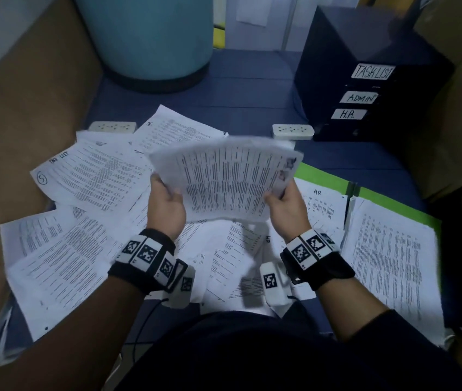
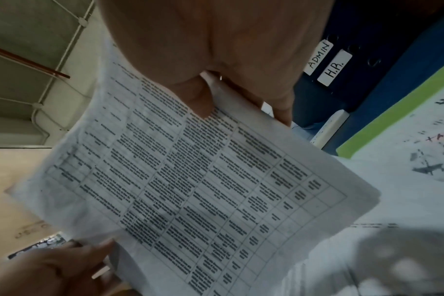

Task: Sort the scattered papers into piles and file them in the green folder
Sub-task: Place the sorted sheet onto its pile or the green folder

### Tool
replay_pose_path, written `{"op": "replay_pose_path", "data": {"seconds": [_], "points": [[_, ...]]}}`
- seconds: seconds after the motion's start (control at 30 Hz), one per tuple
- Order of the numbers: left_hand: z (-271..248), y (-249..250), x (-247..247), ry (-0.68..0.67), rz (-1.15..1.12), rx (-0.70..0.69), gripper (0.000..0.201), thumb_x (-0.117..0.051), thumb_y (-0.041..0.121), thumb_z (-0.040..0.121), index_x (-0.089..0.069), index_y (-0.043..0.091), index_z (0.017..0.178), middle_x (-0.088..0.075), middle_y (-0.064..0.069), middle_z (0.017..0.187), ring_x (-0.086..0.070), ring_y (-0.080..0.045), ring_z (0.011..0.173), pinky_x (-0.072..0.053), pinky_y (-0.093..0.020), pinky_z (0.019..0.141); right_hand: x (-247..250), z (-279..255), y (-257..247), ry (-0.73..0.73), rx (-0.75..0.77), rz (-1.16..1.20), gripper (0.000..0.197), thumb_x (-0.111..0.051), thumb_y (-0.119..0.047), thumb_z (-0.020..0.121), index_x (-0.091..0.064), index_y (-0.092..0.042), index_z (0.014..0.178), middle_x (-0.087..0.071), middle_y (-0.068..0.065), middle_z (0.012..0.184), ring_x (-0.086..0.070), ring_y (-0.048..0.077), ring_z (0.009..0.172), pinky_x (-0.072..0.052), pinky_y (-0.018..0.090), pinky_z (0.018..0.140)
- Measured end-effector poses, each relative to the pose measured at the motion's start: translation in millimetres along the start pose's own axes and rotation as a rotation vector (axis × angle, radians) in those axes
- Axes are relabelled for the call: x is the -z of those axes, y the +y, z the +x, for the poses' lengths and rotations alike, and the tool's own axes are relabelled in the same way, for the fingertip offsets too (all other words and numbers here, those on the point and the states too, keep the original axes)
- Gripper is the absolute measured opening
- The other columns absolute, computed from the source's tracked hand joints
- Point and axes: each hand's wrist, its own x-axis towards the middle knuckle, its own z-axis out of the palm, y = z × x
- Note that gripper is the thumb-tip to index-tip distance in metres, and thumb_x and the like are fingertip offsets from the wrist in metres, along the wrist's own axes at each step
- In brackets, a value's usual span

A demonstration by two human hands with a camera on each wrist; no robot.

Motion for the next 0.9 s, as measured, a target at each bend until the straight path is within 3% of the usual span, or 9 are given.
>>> {"op": "replay_pose_path", "data": {"seconds": [0.07,0.2,0.3,0.37,0.47,0.6,0.8,0.87,0.9], "points": [[-5,-15,-3,-0.086,0.115,0.060,0.036,-0.040,-0.006,0.093,-0.037,0.009,0.125,-0.050,0.005,0.109,-0.052,-0.014,0.102,-0.041,-0.023,0.079,-6,-5,18,-0.062,-0.088,-0.159,0.019,-0.050,-0.009,0.094,-0.050,-0.009,0.113,-0.062,0.011,0.113,-0.058,0.028,0.105,-0.045,0.031,0.080],[-5,-29,-7,-0.144,0.266,0.083,0.037,-0.037,-0.006,0.093,-0.040,0.005,0.129,-0.051,0.000,0.112,-0.049,-0.017,0.100,-0.039,-0.025,0.080,-2,-11,33,-0.061,-0.147,-0.230,0.011,-0.048,-0.011,0.096,-0.052,-0.009,0.106,-0.055,0.003,0.098,-0.054,0.023,0.091,-0.036,0.025,0.070],[3,-23,-20,-0.153,0.286,0.027,0.015,-0.045,0.001,0.094,-0.048,0.014,0.101,-0.054,0.001,0.094,-0.052,-0.020,0.084,-0.041,-0.028,0.070,23,-5,33,0.008,-0.074,-0.174,0.013,-0.048,-0.012,0.096,-0.052,-0.013,0.108,-0.059,-0.002,0.093,-0.056,0.016,0.079,-0.048,0.028,0.067],[6,-15,-40,-0.188,0.256,-0.001,0.023,-0.052,0.002,0.091,-0.044,0.021,0.082,-0.046,0.003,0.078,-0.048,-0.020,0.071,-0.043,-0.030,0.062,50,-2,37,0.077,-0.028,-0.175,0.006,-0.049,-0.011,0.095,-0.048,-0.016,0.092,-0.054,-0.004,0.079,-0.050,0.011,0.066,-0.042,0.019,0.058],[-2,-4,-85,-0.309,0.256,-0.008,0.028,-0.058,0.003,0.087,-0.046,0.027,0.077,-0.046,0.000,0.073,-0.047,-0.021,0.066,-0.050,-0.040,0.065,99,-3,58,0.203,-0.085,-0.178,0.003,-0.053,-0.014,0.092,-0.051,-0.013,0.094,-0.058,0.002,0.086,-0.054,0.019,0.077,-0.044,0.029,0.071],[-25,4,-166,-0.526,0.293,0.013,0.013,-0.059,0.005,0.088,-0.053,0.017,0.090,-0.050,-0.001,0.072,-0.049,-0.020,0.064,-0.049,-0.034,0.066,171,-16,99,0.332,-0.250,-0.225,0.008,-0.054,-0.012,0.092,-0.053,-0.014,0.100,-0.057,0.003,0.091,-0.053,0.022,0.085,-0.037,0.027,0.072],[-72,12,-269,-0.749,0.371,0.082,0.021,-0.058,0.005,0.090,-0.054,0.004,0.111,-0.045,0.002,0.066,-0.044,-0.011,0.059,-0.042,-0.020,0.057,251,-37,154,0.485,-0.479,-0.292,0.021,-0.054,-0.010,0.092,-0.058,-0.006,0.112,-0.062,0.007,0.099,-0.055,0.022,0.086,-0.037,0.022,0.072],[-85,11,-290,-0.802,0.355,0.153,0.032,-0.056,0.003,0.092,-0.052,0.004,0.123,-0.054,-0.003,0.073,-0.047,-0.011,0.059,-0.043,-0.015,0.046,266,-41,170,0.506,-0.532,-0.314,0.025,-0.057,-0.011,0.090,-0.059,-0.006,0.115,-0.065,0.012,0.108,-0.060,0.027,0.093,-0.040,0.024,0.076],[-91,11,-297,-0.835,0.348,0.197,0.038,-0.054,0.002,0.092,-0.048,0.005,0.130,-0.061,-0.009,0.087,-0.053,-0.014,0.063,-0.046,-0.013,0.046,272,-43,178,0.511,-0.567,-0.328,0.029,-0.058,-0.014,0.090,-0.058,-0.006,0.117,-0.065,0.013,0.112,-0.060,0.030,0.099,-0.042,0.026,0.078]]}}
